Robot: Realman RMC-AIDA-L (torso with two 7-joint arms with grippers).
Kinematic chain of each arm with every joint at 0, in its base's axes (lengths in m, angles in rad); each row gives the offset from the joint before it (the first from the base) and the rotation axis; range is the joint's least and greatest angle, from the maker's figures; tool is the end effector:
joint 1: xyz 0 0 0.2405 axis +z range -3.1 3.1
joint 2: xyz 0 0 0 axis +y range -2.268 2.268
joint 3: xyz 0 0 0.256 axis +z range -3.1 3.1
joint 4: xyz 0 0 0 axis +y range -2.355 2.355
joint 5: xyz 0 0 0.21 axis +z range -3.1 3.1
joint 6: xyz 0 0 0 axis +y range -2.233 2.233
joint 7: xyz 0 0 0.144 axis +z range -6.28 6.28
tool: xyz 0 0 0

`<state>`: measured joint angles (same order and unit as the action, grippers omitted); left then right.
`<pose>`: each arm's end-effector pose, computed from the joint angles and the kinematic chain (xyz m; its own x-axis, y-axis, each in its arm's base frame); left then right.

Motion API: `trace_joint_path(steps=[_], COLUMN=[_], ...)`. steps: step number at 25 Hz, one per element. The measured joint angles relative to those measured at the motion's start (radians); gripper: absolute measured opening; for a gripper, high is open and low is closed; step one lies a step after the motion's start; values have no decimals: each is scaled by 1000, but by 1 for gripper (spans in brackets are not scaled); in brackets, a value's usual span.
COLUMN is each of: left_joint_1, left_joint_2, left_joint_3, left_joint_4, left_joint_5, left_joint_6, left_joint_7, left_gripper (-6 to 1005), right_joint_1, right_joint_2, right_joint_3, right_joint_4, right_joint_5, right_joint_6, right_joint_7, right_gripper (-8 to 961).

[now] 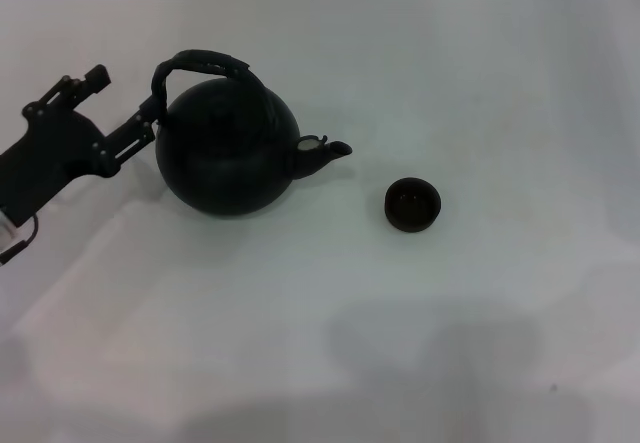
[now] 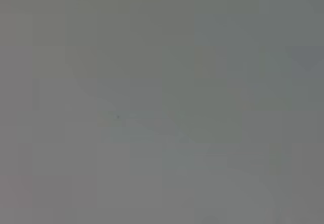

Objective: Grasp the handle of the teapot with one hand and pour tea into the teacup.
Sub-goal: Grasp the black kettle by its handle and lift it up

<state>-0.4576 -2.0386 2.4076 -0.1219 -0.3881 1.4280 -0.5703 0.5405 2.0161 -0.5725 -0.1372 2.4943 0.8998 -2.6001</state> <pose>-0.3366 0.2872 -0.0213 0.7075 0.1091 0.6982 0.6134 -0.5856 -0.5300 0.3793 0.3765 0.0732 0.5153 -0.0052 -0.8570 -0.8464 0.1533 -0.5099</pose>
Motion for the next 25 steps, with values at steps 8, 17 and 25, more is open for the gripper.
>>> trace_joint_path(steps=[8, 17, 25], left_joint_1=[-33, -33, -2], left_joint_2=[-12, -30, -35], left_joint_3=[15, 2, 1], left_joint_4=[8, 15, 73], left_joint_5=[1, -21, -49], left_joint_6=[-57, -71, -72], left_joint_7=[2, 32, 154], left_gripper=[756, 690, 479], right_joint_1=[18, 32, 20], right_joint_2=[0, 1, 3], right_joint_3=[0, 0, 2], right_joint_4=[1, -2, 4], right_joint_5=[0, 0, 0], right_joint_6=[-13, -44, -41], right_joint_7=[0, 0, 7], right_gripper=[835, 835, 835])
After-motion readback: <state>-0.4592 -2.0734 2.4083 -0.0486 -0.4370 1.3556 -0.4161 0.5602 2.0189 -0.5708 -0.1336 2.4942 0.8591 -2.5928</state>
